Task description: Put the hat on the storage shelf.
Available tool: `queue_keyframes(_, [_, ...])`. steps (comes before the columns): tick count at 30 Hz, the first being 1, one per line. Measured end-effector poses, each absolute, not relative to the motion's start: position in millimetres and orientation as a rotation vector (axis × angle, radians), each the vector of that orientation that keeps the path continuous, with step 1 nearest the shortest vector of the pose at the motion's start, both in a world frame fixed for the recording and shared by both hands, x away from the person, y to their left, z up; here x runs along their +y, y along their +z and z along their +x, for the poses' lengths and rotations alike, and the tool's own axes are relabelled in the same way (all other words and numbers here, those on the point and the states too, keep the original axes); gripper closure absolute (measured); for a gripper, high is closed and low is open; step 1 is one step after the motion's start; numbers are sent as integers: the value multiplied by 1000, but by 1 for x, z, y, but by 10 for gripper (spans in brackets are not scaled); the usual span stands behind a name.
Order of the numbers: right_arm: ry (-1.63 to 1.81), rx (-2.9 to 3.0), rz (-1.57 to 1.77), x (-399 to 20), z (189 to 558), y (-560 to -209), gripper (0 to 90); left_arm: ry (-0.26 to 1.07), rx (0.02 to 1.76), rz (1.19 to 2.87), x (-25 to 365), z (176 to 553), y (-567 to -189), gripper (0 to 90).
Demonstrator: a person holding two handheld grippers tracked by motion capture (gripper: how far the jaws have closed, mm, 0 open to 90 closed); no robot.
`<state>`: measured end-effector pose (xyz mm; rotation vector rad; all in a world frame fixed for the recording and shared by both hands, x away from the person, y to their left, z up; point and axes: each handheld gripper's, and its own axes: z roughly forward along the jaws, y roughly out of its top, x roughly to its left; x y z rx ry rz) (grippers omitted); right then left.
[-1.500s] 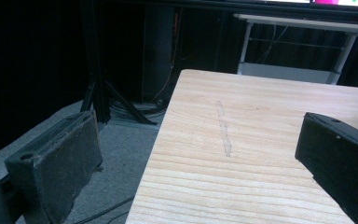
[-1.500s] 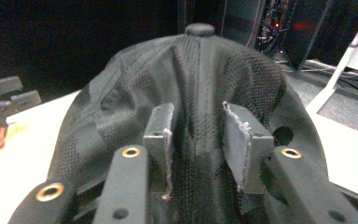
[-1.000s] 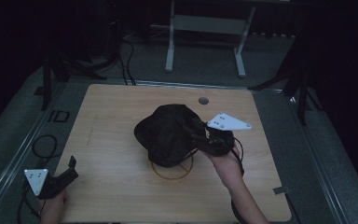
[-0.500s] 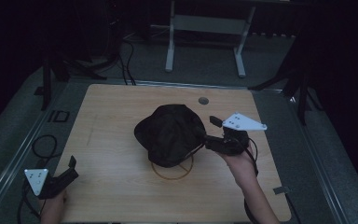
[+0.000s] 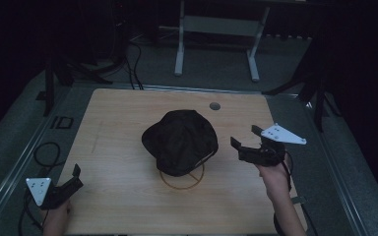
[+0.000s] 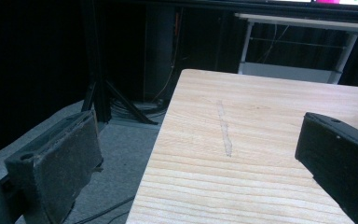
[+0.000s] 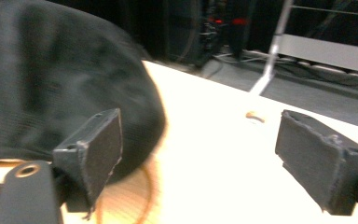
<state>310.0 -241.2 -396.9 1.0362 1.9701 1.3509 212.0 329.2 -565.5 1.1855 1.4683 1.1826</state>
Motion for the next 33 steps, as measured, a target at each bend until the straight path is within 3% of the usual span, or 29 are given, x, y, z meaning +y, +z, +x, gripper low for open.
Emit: queue_keyframes(33, [1151,1892,1237,-334,300,-512,124,1186,1467,1186,329,212,-566,6])
